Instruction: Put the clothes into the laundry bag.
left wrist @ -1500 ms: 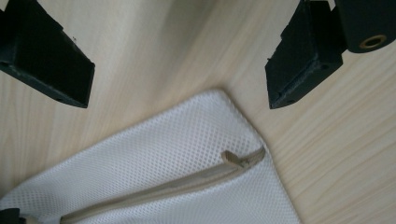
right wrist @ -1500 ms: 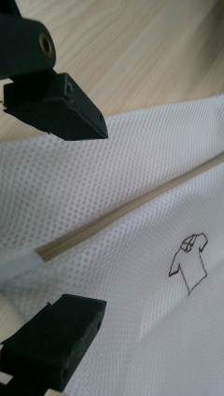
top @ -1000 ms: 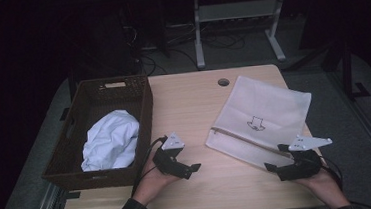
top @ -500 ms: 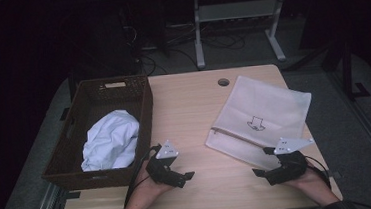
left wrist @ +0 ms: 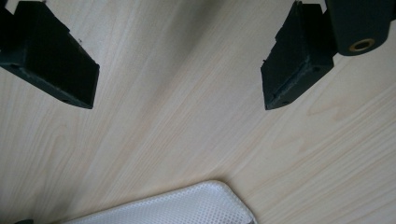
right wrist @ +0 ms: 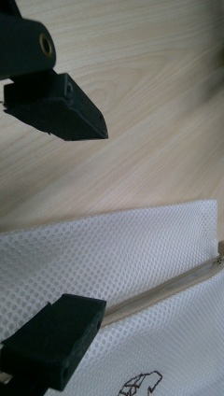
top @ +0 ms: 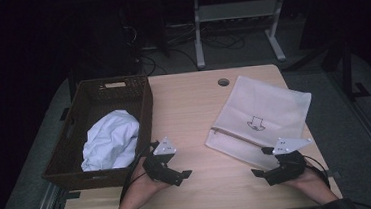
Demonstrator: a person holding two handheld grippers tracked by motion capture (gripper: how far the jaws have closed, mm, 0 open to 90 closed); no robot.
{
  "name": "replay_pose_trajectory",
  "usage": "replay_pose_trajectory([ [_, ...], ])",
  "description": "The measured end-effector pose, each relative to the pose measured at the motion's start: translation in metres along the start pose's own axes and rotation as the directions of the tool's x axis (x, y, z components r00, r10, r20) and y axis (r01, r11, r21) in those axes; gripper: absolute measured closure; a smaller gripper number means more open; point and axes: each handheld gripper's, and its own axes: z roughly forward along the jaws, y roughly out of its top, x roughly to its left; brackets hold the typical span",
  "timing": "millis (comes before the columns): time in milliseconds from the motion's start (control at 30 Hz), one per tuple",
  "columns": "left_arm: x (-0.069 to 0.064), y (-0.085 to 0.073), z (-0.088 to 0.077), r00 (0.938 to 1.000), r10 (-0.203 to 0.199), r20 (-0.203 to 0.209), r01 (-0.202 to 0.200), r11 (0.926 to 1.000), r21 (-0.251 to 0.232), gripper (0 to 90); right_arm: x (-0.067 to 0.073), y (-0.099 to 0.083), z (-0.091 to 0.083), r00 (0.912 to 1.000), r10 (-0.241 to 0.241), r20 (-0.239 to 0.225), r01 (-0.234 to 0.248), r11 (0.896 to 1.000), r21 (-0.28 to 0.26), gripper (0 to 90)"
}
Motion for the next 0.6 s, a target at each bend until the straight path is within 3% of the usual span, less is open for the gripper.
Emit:
replay_pose_trajectory([
  [300, 0.002, 0.013, -0.008, 0.9998, -0.002, 0.018, 0.001, 0.9989, 0.047, 11.5, 0.0, -0.001, 0.001, 1.0, -0.001, 0.004, 0.001, 1.0, -0.001, 14.0],
  [600, 0.005, 0.031, -0.017, 0.9996, 0.016, 0.024, -0.017, 0.9987, 0.049, 13.4, 0.0, -0.001, 0.001, 1.0, 0.0, 0.006, 0.0, 1.0, -0.005, 13.7],
])
